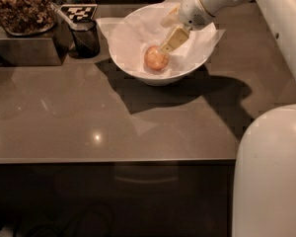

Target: Pick apple from white bowl

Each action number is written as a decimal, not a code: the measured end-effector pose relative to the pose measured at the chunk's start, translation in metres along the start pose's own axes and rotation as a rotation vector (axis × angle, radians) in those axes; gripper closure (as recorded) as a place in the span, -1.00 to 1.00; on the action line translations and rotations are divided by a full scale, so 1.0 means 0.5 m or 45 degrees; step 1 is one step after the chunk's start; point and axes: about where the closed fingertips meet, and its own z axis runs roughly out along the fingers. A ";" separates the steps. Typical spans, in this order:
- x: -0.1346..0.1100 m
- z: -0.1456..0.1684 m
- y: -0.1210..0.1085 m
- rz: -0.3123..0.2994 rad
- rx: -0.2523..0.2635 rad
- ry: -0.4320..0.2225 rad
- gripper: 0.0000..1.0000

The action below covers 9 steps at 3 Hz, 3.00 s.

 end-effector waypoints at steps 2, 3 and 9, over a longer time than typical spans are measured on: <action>0.004 0.036 0.008 0.014 -0.039 0.028 -0.34; 0.018 0.056 0.020 0.042 -0.066 0.039 -0.34; 0.065 0.152 0.058 0.068 -0.230 0.087 0.20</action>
Offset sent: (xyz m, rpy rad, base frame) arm 0.0010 0.0100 -0.0188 -0.0197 0.0448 -0.0069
